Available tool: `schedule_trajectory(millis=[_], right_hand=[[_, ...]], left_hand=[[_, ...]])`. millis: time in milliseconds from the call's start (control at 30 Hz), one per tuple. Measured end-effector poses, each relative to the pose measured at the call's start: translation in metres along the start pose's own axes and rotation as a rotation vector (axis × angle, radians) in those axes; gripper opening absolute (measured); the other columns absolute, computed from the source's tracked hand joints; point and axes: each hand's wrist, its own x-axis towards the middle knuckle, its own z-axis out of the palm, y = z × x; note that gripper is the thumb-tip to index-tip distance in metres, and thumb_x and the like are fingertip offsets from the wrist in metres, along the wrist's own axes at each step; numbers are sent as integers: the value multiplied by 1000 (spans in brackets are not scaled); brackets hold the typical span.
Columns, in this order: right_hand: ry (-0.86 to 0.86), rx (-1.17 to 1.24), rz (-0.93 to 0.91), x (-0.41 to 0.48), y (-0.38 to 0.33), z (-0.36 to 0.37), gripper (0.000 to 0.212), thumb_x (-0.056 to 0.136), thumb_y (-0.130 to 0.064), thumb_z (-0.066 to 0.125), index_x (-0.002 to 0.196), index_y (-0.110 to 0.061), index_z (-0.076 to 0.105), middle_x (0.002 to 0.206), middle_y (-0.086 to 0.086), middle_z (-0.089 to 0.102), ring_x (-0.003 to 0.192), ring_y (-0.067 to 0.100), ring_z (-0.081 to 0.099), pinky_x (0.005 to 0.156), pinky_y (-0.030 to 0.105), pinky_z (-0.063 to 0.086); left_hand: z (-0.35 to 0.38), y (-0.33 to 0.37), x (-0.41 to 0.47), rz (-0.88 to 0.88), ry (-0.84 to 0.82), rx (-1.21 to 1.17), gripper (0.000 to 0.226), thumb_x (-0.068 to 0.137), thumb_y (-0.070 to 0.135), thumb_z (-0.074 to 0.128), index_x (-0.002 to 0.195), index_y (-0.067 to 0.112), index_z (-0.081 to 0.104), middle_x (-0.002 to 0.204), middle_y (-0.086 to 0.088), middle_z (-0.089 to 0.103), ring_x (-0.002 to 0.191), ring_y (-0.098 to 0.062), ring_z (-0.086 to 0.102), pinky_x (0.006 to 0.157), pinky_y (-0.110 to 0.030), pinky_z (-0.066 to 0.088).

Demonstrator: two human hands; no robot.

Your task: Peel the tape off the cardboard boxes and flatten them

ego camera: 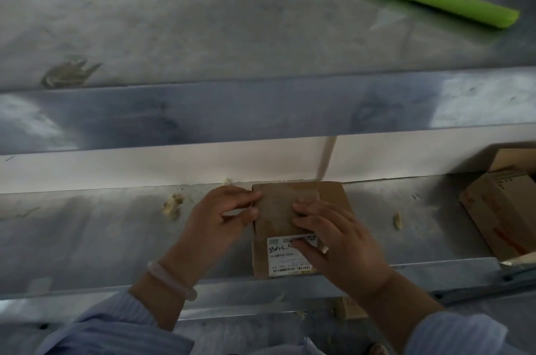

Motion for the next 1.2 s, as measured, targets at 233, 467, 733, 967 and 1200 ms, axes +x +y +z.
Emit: schedule_trajectory(millis=[233,467,733,967,1200], right_hand=[[-19,6,-16,2,1,4,26,83,-31,76,100,-12,73,122,-1,67,119,15,60,93,38,52],[-33,14,-17,4,3,2,27,82,-33,75,99,-11,72,121,-1,67,118,13,60,95,37,51],[-178,-103,162,20,-10,-1,63,82,-69,53,127,-25,59,140,-9,53,129,10,46,107,32,36],[-222,-230,99,20,-12,5,67,86,-68,47,139,-27,53,146,-9,48,137,13,42,108,37,33],[-199,-242,92,19,-13,6,66,85,-67,50,137,-27,55,145,-8,50,135,14,44,109,33,27]], left_hand=[[-21,8,12,3,-140,197,41,64,58,69,103,44,69,106,25,57,103,3,56,83,-18,52],[-15,-5,8,31,-73,158,27,79,39,75,105,44,68,114,23,60,106,8,55,82,-10,49],[-12,-8,5,40,-141,40,44,72,50,68,115,41,64,132,25,53,119,7,51,97,-26,50],[-19,-8,8,178,-89,243,39,73,36,77,110,27,72,125,18,59,111,23,46,99,-2,32],[-18,-5,2,345,-31,394,33,81,41,59,105,23,75,118,11,67,106,3,59,95,-13,44]])
